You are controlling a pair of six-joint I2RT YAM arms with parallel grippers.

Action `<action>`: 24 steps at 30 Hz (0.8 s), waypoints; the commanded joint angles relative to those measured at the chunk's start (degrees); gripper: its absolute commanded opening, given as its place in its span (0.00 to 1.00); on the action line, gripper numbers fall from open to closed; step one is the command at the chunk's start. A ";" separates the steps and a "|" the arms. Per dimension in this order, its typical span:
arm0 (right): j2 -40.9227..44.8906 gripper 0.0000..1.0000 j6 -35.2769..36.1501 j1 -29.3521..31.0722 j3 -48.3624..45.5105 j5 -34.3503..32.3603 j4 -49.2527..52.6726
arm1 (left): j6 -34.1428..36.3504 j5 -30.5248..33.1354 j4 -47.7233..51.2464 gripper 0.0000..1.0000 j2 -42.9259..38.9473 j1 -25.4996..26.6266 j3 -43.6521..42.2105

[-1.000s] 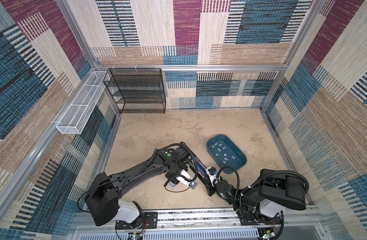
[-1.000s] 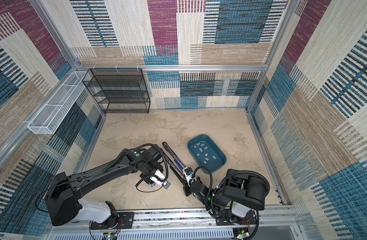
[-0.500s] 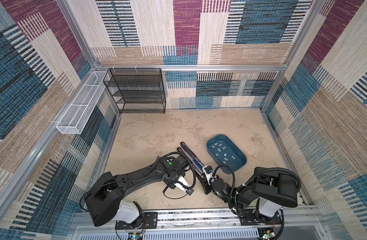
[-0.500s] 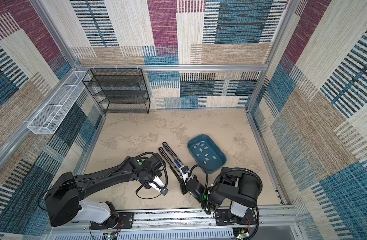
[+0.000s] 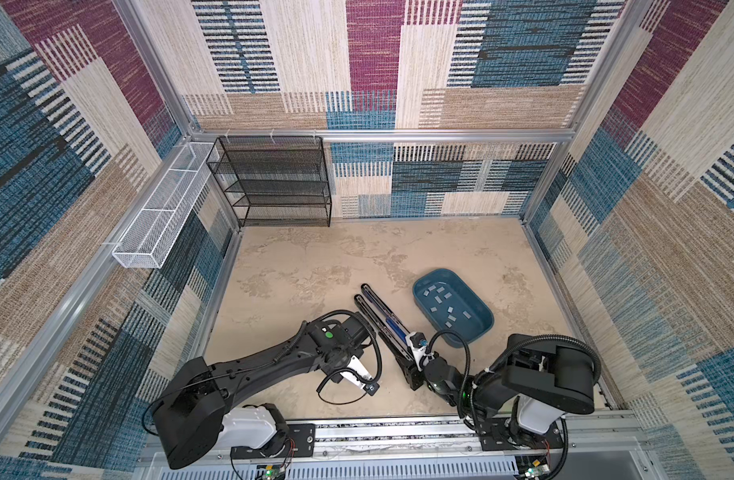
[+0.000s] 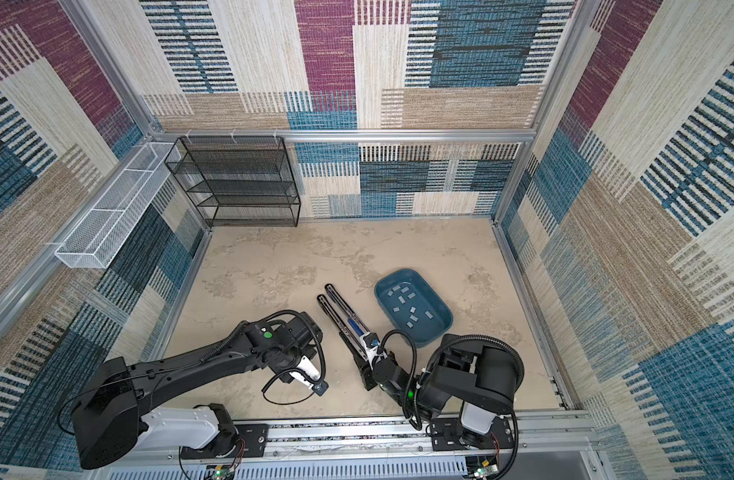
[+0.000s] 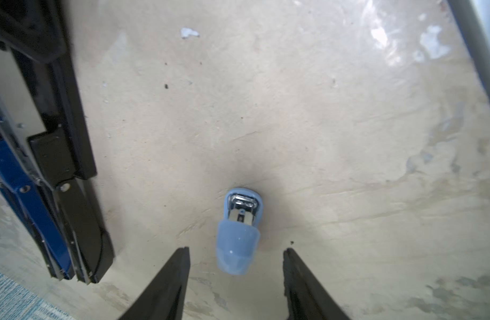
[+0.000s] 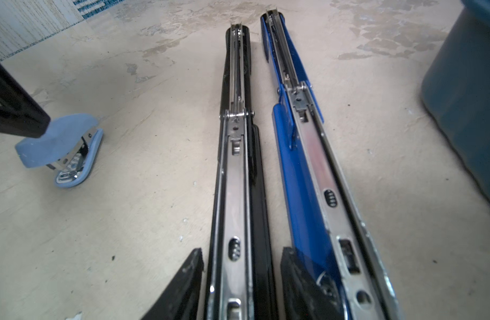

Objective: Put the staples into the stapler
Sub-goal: 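Release the black stapler with the left gripper and move toward the light-blue mini stapler, then lower the left gripper onto the light-blue mini stapler and grasp it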

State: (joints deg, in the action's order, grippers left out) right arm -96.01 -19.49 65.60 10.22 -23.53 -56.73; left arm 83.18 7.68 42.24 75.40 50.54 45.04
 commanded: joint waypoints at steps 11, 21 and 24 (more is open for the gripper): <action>2.53 0.59 0.34 0.14 -3.22 2.60 -3.46 | 1.08 0.84 -3.58 0.55 4.77 -2.03 0.38; 1.86 0.61 1.15 0.14 -2.84 3.76 -3.94 | 1.23 0.69 -2.04 0.46 9.79 -4.40 3.31; 1.49 0.62 1.37 0.14 -2.66 3.49 -3.91 | 1.25 0.51 -2.23 0.44 9.38 -4.40 3.26</action>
State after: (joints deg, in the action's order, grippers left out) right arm -94.19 -18.44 65.65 7.27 -20.12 -58.81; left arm 83.15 8.64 39.33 84.99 46.26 48.01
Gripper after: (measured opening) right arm 0.619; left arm 0.449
